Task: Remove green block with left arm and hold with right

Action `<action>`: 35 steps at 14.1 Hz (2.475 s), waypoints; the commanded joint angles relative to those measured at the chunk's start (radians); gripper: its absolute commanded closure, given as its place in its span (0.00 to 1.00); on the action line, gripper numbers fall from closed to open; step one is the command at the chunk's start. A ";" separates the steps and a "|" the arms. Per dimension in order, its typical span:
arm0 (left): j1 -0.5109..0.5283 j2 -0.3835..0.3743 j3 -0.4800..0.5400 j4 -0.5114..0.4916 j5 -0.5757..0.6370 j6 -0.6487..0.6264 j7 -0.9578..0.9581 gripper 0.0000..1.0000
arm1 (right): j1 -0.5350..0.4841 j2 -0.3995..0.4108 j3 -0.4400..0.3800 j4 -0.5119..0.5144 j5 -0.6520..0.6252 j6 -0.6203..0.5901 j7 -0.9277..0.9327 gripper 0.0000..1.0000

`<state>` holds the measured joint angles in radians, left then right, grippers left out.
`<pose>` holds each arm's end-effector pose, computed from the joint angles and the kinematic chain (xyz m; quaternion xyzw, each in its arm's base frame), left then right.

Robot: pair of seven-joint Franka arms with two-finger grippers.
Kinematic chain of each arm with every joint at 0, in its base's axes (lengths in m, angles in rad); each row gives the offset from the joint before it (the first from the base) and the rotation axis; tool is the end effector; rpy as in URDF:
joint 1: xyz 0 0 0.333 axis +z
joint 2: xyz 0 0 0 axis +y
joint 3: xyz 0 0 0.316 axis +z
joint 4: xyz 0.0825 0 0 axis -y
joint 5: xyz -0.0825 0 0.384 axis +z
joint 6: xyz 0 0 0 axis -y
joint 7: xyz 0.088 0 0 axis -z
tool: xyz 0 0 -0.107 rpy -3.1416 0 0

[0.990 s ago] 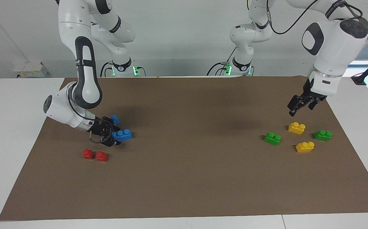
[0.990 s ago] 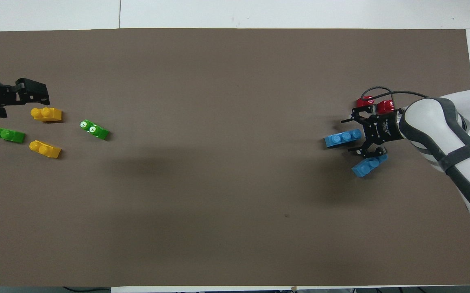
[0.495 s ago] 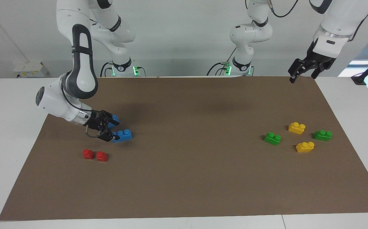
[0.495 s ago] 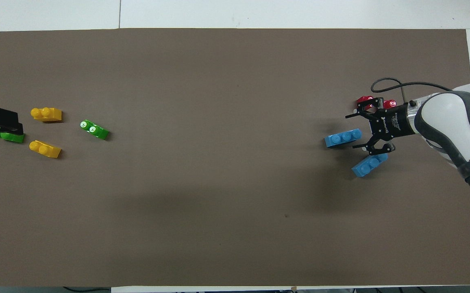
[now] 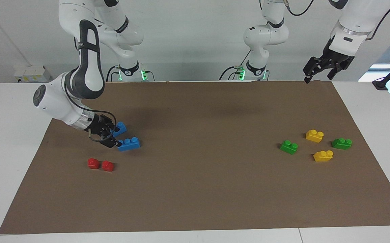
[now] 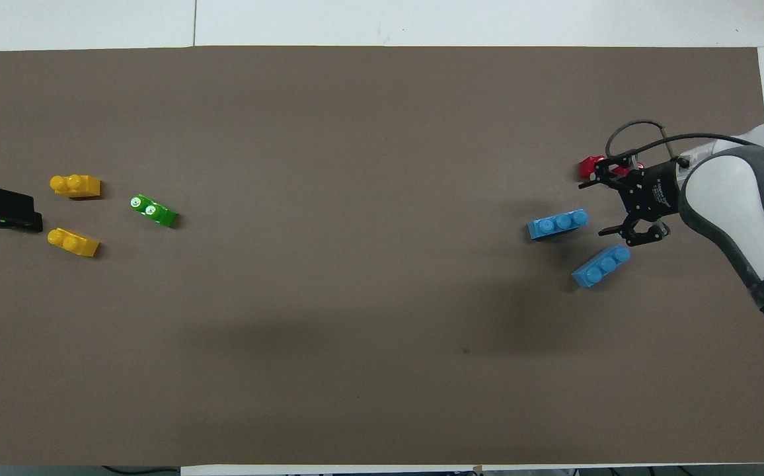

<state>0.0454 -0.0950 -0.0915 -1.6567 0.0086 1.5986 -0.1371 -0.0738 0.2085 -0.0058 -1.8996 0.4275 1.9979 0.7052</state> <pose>0.5268 -0.0258 0.6375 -0.9988 -0.0456 -0.0190 0.0069 0.5969 -0.0221 0.3881 -0.8641 0.4640 0.1088 0.1617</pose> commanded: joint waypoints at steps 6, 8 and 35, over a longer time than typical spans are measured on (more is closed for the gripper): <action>0.001 0.026 0.013 0.009 -0.015 -0.009 0.019 0.00 | -0.008 -0.009 0.004 0.072 -0.145 -0.042 -0.237 0.06; 0.002 0.012 0.007 0.012 -0.015 -0.002 0.019 0.00 | -0.008 -0.011 0.004 0.085 -0.182 -0.044 -0.309 0.06; 0.010 0.015 0.007 0.009 -0.039 0.006 0.030 0.00 | 0.017 -0.232 0.041 0.218 -0.432 -0.435 -0.665 0.00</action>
<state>0.0471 -0.0767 -0.0842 -1.6480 -0.0244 1.6116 -0.1324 -0.0483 -0.0298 0.0284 -1.7075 0.0106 1.5987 0.0675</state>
